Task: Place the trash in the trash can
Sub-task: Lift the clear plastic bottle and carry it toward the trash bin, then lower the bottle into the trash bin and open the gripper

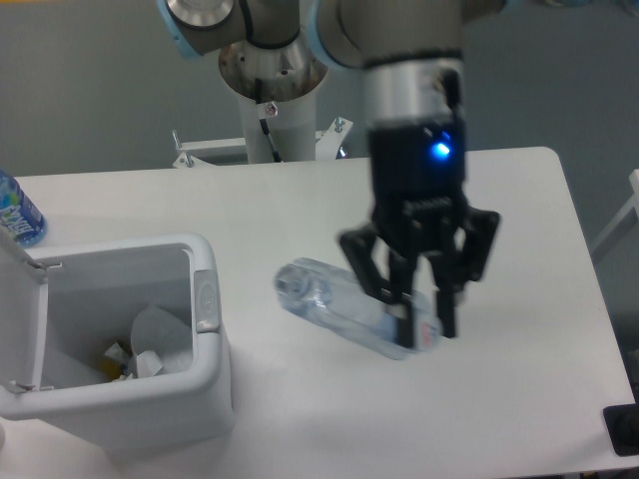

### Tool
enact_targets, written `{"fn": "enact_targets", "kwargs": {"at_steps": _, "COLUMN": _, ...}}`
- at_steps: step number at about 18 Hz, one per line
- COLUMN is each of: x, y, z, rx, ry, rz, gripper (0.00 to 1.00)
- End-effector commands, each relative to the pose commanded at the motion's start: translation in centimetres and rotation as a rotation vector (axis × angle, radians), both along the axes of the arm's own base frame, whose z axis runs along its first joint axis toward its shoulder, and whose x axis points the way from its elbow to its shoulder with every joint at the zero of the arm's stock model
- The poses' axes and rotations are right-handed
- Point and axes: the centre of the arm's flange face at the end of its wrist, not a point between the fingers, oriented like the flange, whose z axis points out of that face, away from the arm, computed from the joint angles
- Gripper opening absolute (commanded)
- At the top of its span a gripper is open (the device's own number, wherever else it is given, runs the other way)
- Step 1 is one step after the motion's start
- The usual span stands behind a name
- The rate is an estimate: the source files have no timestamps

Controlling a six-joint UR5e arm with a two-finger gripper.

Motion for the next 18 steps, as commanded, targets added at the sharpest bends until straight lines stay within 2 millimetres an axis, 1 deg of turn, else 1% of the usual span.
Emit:
{"fn": "enact_targets", "kwargs": {"at_steps": 2, "x": 2.1, "y": 0.1, "z": 1.7, "rx": 0.019, "ry": 0.023, "rz": -0.028, "gripper": 0.22}}
{"fn": "enact_targets", "kwargs": {"at_steps": 4, "x": 4.5, "y": 0.6, "z": 2.6, "rx": 0.036, "ry": 0.025, "rz": -0.075, "gripper": 0.22}}
{"fn": "enact_targets", "kwargs": {"at_steps": 5, "x": 5.2, "y": 0.8, "z": 2.7, "rx": 0.038, "ry": 0.026, "rz": -0.085, "gripper": 0.22}}
{"fn": "enact_targets", "kwargs": {"at_steps": 7, "x": 7.2, "y": 1.8, "z": 2.3, "rx": 0.033, "ry": 0.02, "rz": -0.121, "gripper": 0.22}}
{"fn": "enact_targets", "kwargs": {"at_steps": 10, "x": 9.7, "y": 3.9, "z": 0.6, "rx": 0.01, "ry": 0.0, "rz": -0.175, "gripper": 0.22}}
{"fn": "enact_targets", "kwargs": {"at_steps": 15, "x": 10.8, "y": 7.0, "z": -3.0, "rx": -0.033, "ry": -0.035, "rz": -0.218, "gripper": 0.23}}
{"fn": "enact_targets", "kwargs": {"at_steps": 16, "x": 10.8, "y": 7.4, "z": -3.9, "rx": -0.045, "ry": -0.046, "rz": -0.223, "gripper": 0.24}}
{"fn": "enact_targets", "kwargs": {"at_steps": 17, "x": 10.7, "y": 7.6, "z": -4.6, "rx": -0.054, "ry": -0.054, "rz": -0.223, "gripper": 0.33}}
{"fn": "enact_targets", "kwargs": {"at_steps": 18, "x": 10.6, "y": 7.8, "z": -5.2, "rx": -0.062, "ry": -0.056, "rz": -0.225, "gripper": 0.54}}
